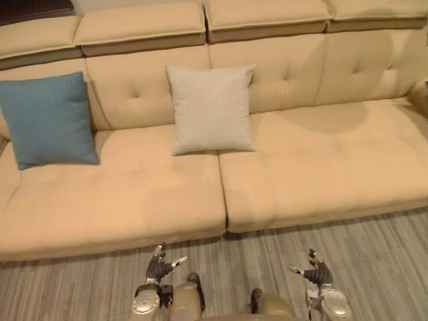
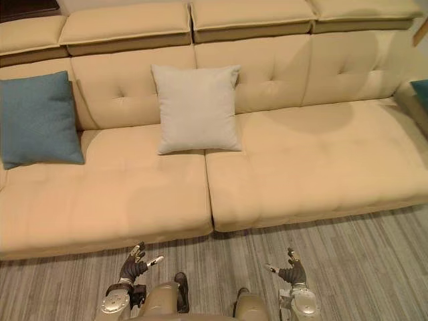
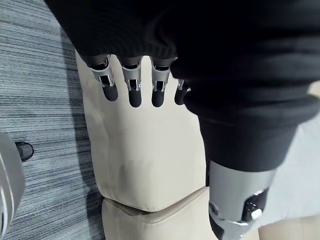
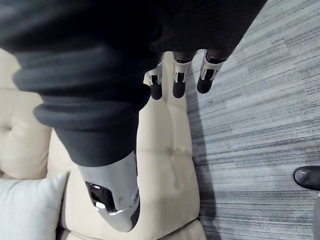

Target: Pick up cushions and gather them together orderly.

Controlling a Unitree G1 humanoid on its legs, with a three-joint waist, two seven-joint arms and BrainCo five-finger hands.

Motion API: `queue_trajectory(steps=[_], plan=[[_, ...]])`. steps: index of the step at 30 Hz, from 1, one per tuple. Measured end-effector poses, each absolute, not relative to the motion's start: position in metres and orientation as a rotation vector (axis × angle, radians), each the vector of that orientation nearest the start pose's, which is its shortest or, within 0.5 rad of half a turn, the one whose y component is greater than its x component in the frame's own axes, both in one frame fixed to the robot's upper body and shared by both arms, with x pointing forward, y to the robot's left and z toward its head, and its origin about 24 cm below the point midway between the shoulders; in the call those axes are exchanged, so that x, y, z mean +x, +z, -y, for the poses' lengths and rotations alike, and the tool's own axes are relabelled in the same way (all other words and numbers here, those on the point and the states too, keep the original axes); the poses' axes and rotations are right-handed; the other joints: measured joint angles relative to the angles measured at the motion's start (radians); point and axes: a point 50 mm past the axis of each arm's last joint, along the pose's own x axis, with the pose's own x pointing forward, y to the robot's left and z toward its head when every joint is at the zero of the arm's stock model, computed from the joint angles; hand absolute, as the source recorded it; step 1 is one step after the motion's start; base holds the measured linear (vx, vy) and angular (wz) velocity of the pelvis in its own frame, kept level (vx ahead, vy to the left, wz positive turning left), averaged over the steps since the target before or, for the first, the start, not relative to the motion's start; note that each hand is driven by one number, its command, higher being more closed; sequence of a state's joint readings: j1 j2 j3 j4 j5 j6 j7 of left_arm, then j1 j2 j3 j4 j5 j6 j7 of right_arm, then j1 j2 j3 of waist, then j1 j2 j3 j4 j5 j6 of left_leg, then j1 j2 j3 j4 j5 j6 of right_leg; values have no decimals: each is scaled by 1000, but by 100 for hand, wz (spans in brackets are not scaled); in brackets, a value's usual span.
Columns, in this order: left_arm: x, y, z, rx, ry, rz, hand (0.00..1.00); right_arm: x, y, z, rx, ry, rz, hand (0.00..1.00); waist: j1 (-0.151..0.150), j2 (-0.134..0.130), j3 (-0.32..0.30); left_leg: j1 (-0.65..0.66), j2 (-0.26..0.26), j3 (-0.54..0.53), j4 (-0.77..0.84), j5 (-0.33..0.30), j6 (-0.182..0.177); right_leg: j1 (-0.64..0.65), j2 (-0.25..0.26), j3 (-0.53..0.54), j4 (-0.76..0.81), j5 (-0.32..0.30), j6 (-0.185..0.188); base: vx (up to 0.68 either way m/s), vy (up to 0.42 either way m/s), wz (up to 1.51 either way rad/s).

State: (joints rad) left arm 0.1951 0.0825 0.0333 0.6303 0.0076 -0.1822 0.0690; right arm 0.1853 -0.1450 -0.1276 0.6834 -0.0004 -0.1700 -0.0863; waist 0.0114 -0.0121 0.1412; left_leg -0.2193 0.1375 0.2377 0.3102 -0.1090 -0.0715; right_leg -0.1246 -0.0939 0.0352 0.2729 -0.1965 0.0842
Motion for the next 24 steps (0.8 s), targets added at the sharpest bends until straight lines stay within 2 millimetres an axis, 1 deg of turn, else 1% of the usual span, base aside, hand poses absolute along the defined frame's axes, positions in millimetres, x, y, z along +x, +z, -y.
queue_trajectory(steps=[1,2,4,5,6,7,8,9,10,11,12,13,14,15,16,17,18,19,20,21,22,23,24], plan=[[145,-110,-194,96,158,-632,0,135,-111,234,-139,-291,-678,0,-1,-1,0,2,-1,21,-1,0,0,-2,-2,24,-20,17,10,-70,106,-40],[148,-109,-194,97,157,-625,0,135,-111,234,-138,-291,-678,0,-2,-1,0,5,0,32,-3,0,0,-4,-2,36,-30,28,12,-70,98,-63],[151,-108,-195,104,155,-621,0,138,-110,232,-133,-288,-672,0,-6,-3,1,18,1,95,-8,-7,-4,-23,7,111,-67,72,23,-86,122,-90],[150,-108,-197,108,157,-622,0,141,-110,231,-129,-286,-664,0,-12,-3,1,18,7,118,0,-13,0,-37,13,141,-72,86,25,-87,127,-120],[149,-108,-199,114,160,-627,0,148,-108,229,-125,-280,-648,0,-20,-4,3,17,14,137,19,-36,-8,-58,27,189,-74,105,28,-76,107,-171],[149,-108,-202,124,162,-627,0,156,-105,226,-124,-267,-626,0,-22,-4,4,19,23,156,40,-77,-12,-92,50,222,-80,145,27,-84,112,-195],[149,-108,-202,124,164,-628,0,162,-103,224,-122,-259,-611,0,-21,-3,5,22,31,163,42,-92,-11,-112,60,201,-86,171,12,-103,93,-226],[148,-108,-203,125,170,-631,0,170,-99,221,-116,-253,-588,0,-22,-4,6,33,46,199,44,-104,8,-131,65,128,-96,200,-21,-87,61,-212],[150,-107,-206,136,169,-629,0,177,-96,221,-116,-249,-568,0,-24,0,9,54,69,268,51,-117,15,-145,47,32,-91,193,-67,-63,40,-218],[155,-105,-205,139,161,-614,0,179,-95,222,-121,-252,-563,0,-39,5,20,87,91,338,55,-126,10,-162,11,-93,-68,183,-98,-10,33,-201],[159,-103,-205,139,159,-603,0,179,-94,224,-131,-248,-564,0,-44,10,28,125,110,407,56,-135,5,-163,-37,-247,-42,175,-145,46,17,-197],[160,-103,-204,138,154,-603,0,179,-95,225,-141,-242,-568,0,-46,19,29,167,130,483,54,-145,3,-158,-95,-427,-2,158,-195,96,-12,-239],[159,-103,-204,140,153,-604,0,181,-94,222,-146,-233,-564,0,-47,24,20,209,149,571,50,-151,-6,-157,-154,-610,41,140,-223,126,-49,-225],[159,-103,-204,142,154,-604,0,183,-94,221,-148,-227,-560,0,-47,23,16,230,155,619,52,-152,-20,-157,-171,-671,52,143,-220,168,-106,-236],[161,-102,-205,145,151,-601,0,187,-93,218,-148,-224,-555,0,-46,22,16,258,158,674,54,-154,-39,-163,-167,-686,59,160,-181,256,-171,-214],[165,-102,-201,149,132,-600,0,189,-93,219,-156,-224,-557,0,-56,31,18,291,166,698,59,-146,-54,-195,-131,-618,79,151,-144,220,-147,-200],[168,-101,-199,146,124,-591,0,189,-93,220,-159,-224,-562,0,-55,37,21,305,181,695,78,-146,-64,-202,-111,-588,90,142,-135,288,-173,-170],[175,-98,-195,140,117,-572,0,187,-95,221,-164,-223,-572,0,-55,46,25,314,229,681,164,-145,-66,-205,-73,-542,104,122,-135,299,-168,-128],[178,-96,-194,138,115,-562,0,185,-96,221,-169,-219,-578,0,-54,51,24,314,265,661,233,-139,-67,-204,-46,-515,112,109,-138,440,-232,-162],[181,-95,-190,126,112,-554,0,185,-97,219,-177,-205,-582,0,-52,69,33,275,339,525,415,-80,33,-171,11,-459,114,82,-145,438,-190,-173],[179,-97,-186,121,100,-562,0,184,-98,215,-178,-190,-588,0,-48,69,36,223,346,356,551,48,138,-133,44,-396,105,68,-152,356,-84,-176],[177,-99,-182,116,90,-569,0,184,-99,211,-174,-180,-588,0,-43,71,37,192,323,257,611,27,105,-115,51,-357,99,61,-154,345,22,-187],[175,-100,-173,103,70,-572,0,186,-98,210,-180,-175,-584,0,-27,66,43,100,225,82,707,-81,26,-91,60,-271,91,30,-161,351,120,-181]])
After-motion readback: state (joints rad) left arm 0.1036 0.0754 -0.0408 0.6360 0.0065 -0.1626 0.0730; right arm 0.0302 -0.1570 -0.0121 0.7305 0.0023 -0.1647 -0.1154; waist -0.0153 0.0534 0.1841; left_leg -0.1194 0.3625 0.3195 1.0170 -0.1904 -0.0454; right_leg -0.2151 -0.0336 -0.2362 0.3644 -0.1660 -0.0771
